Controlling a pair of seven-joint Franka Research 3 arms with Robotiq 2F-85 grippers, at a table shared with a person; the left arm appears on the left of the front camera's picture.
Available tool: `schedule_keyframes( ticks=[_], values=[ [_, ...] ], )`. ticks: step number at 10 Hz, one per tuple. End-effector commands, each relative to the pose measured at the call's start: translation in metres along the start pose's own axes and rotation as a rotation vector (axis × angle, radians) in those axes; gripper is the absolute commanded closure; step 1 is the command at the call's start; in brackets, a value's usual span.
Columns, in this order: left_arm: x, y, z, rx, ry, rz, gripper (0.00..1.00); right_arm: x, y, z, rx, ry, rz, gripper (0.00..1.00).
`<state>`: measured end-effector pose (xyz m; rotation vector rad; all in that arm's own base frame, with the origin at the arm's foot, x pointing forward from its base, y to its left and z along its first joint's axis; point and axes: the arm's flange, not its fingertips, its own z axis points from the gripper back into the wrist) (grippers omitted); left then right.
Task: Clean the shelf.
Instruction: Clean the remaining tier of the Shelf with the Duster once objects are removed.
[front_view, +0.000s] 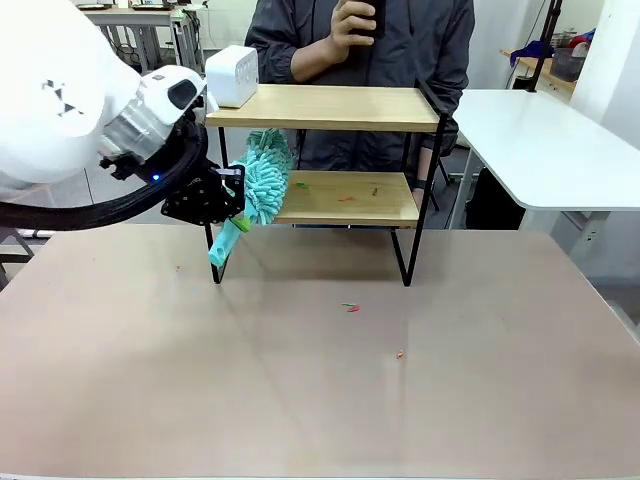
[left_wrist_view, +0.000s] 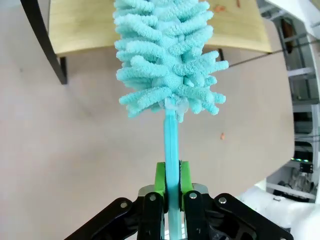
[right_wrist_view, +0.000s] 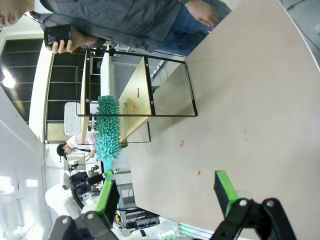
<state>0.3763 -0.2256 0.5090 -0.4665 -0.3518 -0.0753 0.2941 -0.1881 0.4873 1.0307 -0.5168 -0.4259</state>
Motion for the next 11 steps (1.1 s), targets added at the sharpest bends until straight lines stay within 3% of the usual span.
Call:
schedule_keyframes(
  ticks=[1,4,11],
  values=[
    [0.029,-0.01,-0.004,0.026,-0.012,0.014,0.88,0.002,-0.001,-0.001,0.024,-0.011,0.027,0.0],
    [0.05,-0.016,-0.02,0.072,0.003,-0.007,0.88,0.002,-0.001,-0.001,0.024,-0.011,0.027,0.0],
    [0.044,-0.06,-0.053,0.055,0.131,-0.142,0.88,0.002,-0.001,-0.001,0.024,-0.011,0.027,0.0]
  ],
)
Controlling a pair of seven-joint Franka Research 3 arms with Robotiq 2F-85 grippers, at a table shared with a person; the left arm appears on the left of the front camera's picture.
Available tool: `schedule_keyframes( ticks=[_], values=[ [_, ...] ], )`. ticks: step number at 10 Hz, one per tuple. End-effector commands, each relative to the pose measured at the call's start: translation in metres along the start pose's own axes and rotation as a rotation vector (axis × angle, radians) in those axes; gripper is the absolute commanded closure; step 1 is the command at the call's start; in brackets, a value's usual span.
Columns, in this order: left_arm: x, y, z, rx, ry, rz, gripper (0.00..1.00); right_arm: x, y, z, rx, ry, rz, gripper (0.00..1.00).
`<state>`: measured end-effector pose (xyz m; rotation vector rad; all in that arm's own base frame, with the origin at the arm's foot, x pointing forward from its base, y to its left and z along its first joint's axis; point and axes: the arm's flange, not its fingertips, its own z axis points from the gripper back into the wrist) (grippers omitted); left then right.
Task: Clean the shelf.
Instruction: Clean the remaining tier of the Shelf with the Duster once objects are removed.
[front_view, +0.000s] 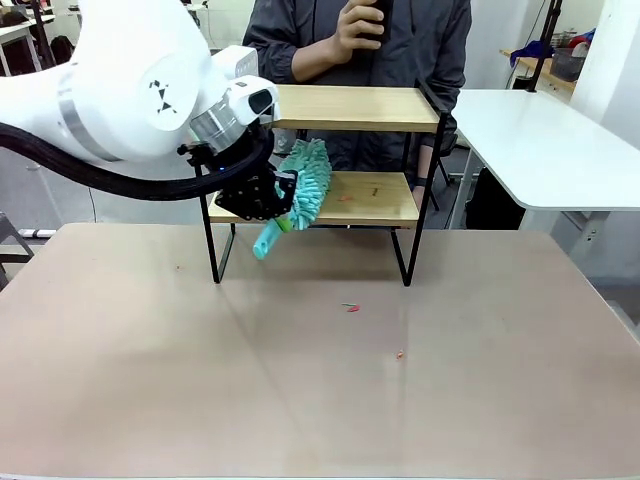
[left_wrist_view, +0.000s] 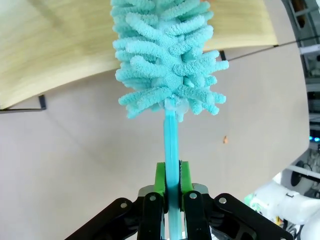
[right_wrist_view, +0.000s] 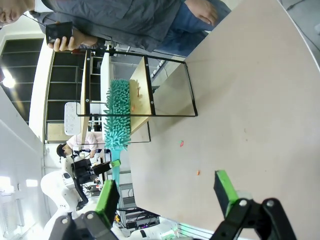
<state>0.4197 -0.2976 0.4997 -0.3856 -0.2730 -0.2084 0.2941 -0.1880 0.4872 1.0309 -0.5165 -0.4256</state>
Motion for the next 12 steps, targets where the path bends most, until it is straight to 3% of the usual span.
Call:
schedule_keyframes(
  ticks=[1,8,11,12],
  values=[
    [0.008,-0.012,0.0,-0.013,0.05,-0.059,0.88,0.002,-0.001,-0.001,0.024,-0.011,0.027,0.0],
    [0.012,-0.015,0.004,-0.062,0.27,-0.453,0.88,0.002,-0.001,-0.001,0.024,-0.011,0.027,0.0],
    [-0.022,0.024,0.059,-0.126,0.409,-0.738,0.88,0.002,-0.001,-0.001,0.024,-0.011,0.027,0.0],
    [-0.044,0.039,0.079,-0.162,0.401,-0.783,0.88,0.002,-0.001,-0.001,0.024,-0.011,0.027,0.0]
  ],
)
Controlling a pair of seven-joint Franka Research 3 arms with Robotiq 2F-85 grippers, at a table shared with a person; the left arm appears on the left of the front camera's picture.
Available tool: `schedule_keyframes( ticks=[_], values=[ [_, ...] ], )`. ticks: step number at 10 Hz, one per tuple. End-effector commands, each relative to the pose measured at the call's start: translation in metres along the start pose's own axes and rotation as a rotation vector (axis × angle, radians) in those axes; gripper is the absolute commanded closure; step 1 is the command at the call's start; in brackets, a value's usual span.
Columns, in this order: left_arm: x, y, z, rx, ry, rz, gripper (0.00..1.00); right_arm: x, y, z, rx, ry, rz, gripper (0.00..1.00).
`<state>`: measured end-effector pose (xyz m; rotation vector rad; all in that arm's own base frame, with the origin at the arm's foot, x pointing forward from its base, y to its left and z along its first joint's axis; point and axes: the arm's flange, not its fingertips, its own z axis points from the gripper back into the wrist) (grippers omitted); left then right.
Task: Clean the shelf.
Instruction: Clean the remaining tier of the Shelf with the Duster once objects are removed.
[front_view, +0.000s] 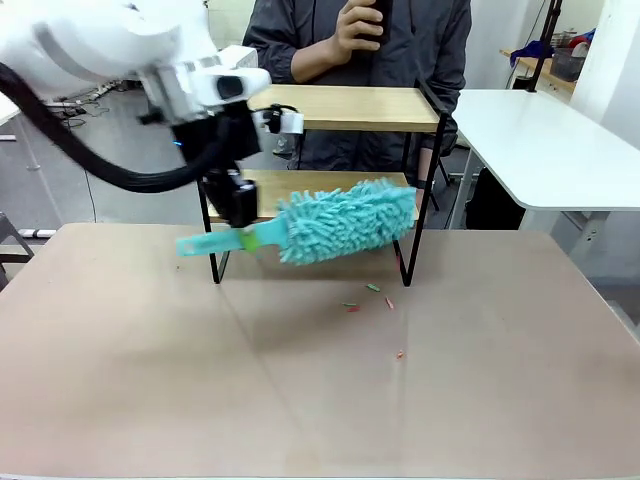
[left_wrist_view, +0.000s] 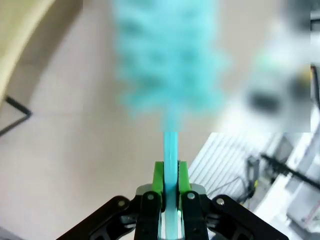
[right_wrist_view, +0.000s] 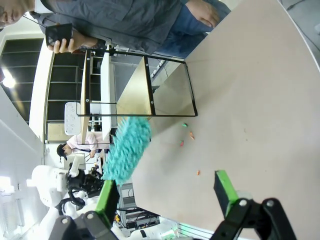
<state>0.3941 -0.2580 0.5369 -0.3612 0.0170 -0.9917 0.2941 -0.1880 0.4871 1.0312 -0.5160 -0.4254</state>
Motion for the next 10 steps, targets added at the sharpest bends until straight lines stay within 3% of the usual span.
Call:
schedule_keyframes(
  ticks=[1,5,7,8,9,10],
  values=[
    [-0.062,-0.01,0.017,-0.003,-0.048,-0.063,0.88,0.002,-0.001,-0.001,0.024,-0.012,0.027,0.0],
    [-0.116,-0.025,0.048,-0.101,-0.192,-0.11,0.88,0.002,-0.001,-0.001,0.024,-0.012,0.027,0.0],
    [-0.171,-0.037,0.075,-0.128,-0.174,-0.305,0.88,0.002,-0.001,-0.001,0.024,-0.012,0.027,0.0],
    [-0.205,-0.041,0.088,-0.137,-0.219,-0.387,0.88,0.002,-0.001,-0.001,0.024,-0.012,0.027,0.0],
    [-0.233,-0.039,0.101,-0.163,-0.32,-0.408,0.88,0.002,-0.001,-0.001,0.024,-0.012,0.027,0.0],
    [-0.263,-0.032,0.113,-0.154,-0.496,-0.317,0.88,0.002,-0.001,-0.001,0.024,-0.012,0.027,0.0]
  ],
)
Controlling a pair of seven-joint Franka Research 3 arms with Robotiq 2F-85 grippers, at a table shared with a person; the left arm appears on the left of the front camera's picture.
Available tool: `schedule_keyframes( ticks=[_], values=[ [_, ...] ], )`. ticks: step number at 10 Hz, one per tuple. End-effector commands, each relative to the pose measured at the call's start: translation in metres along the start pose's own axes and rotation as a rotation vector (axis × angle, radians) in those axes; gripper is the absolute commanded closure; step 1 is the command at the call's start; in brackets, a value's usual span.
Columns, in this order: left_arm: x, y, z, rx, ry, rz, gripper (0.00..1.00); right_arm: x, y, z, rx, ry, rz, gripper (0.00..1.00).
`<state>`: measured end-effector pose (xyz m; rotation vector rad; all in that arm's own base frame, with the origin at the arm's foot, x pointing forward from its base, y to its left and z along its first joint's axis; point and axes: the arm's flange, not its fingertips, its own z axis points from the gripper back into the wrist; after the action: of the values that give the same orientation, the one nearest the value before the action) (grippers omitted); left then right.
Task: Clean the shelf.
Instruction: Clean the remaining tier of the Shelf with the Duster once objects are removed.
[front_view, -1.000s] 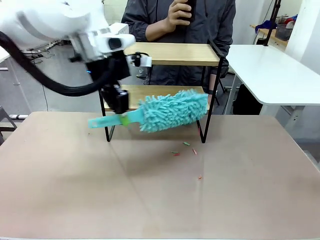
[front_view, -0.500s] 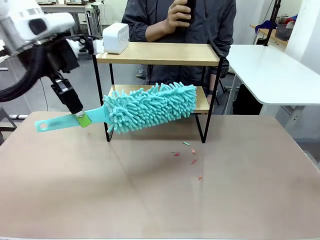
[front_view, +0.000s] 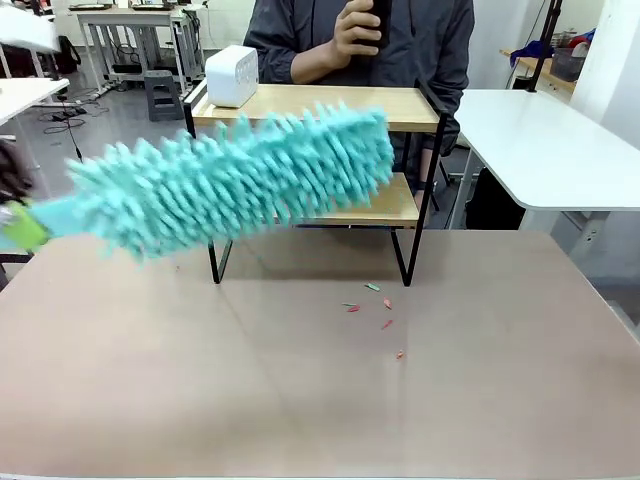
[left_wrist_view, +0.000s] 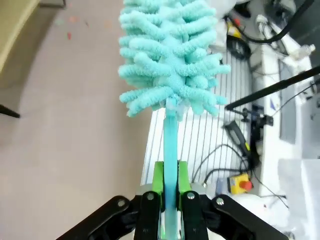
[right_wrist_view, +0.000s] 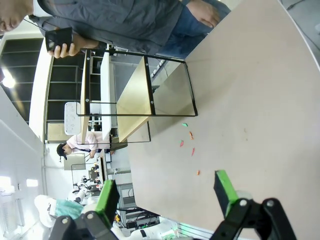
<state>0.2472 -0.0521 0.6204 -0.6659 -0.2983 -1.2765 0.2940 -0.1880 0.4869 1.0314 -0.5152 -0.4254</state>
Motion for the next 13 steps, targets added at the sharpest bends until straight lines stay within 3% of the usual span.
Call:
schedule_keyframes(
  ticks=[1,2,3,5,7,10,11,13],
  values=[
    [-0.053,-0.003,0.031,0.098,-0.312,0.148,0.88,0.002,-0.001,-0.001,0.024,-0.012,0.027,0.0],
    [-0.084,-0.002,0.051,0.202,-0.475,0.341,0.88,0.002,-0.001,-0.001,0.024,-0.012,0.027,0.0],
    [-0.111,0.002,0.064,0.227,-0.584,0.49,0.88,0.002,-0.001,-0.001,0.024,-0.012,0.027,0.0],
    [-0.158,0.034,0.076,0.303,-0.748,0.866,0.88,0.002,-0.001,-0.001,0.024,-0.012,0.027,0.0],
    [-0.18,0.083,0.068,0.278,-0.693,1.094,0.88,0.002,-0.001,-0.001,0.024,-0.012,0.027,0.0],
    [-0.165,0.163,0.023,0.298,-0.375,1.274,0.88,0.002,-0.001,-0.001,0.024,-0.012,0.027,0.0],
    [-0.199,0.118,0.05,0.328,-0.531,1.153,0.88,0.002,-0.001,-0.001,0.024,-0.012,0.027,0.0],
    [-0.199,0.118,0.05,0.328,-0.531,1.153,0.88,0.002,-0.001,-0.001,0.024,-0.012,0.027,0.0]
  ],
)
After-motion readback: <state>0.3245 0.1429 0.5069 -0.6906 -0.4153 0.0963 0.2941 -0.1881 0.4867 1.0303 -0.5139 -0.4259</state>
